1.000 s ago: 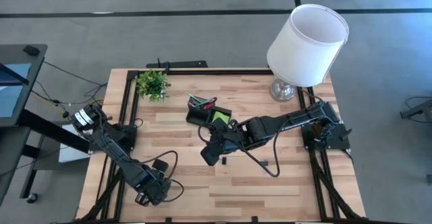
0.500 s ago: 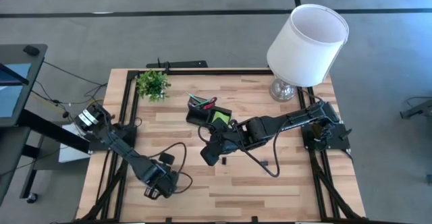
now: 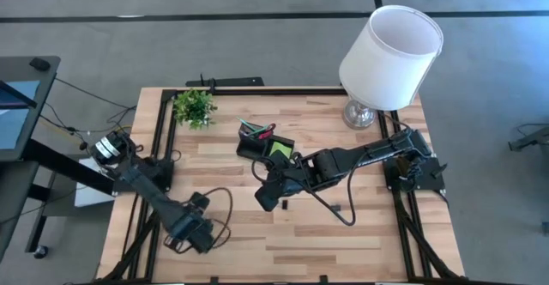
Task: Pick and place office supplies into organizer
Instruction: Put the red eraser into the black desk organizer
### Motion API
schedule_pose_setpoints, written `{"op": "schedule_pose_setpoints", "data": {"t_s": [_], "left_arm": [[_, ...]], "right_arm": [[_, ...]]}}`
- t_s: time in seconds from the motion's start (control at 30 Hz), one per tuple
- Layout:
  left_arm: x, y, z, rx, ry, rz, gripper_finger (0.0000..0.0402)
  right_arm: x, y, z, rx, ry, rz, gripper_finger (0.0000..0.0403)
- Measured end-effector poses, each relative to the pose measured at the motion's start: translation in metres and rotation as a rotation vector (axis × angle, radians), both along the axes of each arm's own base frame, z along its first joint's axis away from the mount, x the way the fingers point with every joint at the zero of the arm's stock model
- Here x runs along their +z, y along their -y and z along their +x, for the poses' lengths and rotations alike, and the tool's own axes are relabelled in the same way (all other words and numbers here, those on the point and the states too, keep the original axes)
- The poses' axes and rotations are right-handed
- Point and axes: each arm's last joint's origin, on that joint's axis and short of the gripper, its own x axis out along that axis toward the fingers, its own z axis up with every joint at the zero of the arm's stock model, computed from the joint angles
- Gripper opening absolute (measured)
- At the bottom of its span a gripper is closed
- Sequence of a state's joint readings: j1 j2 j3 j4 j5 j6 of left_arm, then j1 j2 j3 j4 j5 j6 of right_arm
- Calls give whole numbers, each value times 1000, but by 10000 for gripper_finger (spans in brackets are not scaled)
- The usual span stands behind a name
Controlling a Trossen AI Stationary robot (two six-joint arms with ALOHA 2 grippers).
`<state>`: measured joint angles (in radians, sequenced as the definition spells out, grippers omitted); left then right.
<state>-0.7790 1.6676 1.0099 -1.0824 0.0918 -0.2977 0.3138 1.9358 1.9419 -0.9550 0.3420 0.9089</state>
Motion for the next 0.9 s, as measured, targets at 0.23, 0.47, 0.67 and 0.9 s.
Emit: {"op": "schedule_pose_setpoints", "data": {"t_s": [0.23,0.47,0.67,0.9], "left_arm": [[-3,25,-21,-182,-3,-114,179],[-7,18,-17,-266,92,-14,222],[-21,13,-21,-318,87,-32,248],[-21,13,-19,-332,109,-32,249]], "right_arm": [[0,0,0,0,0,0,128],[1,0,2,-2,18,6,128],[3,0,4,-4,45,12,128],[4,-1,5,-4,61,17,128]]}}
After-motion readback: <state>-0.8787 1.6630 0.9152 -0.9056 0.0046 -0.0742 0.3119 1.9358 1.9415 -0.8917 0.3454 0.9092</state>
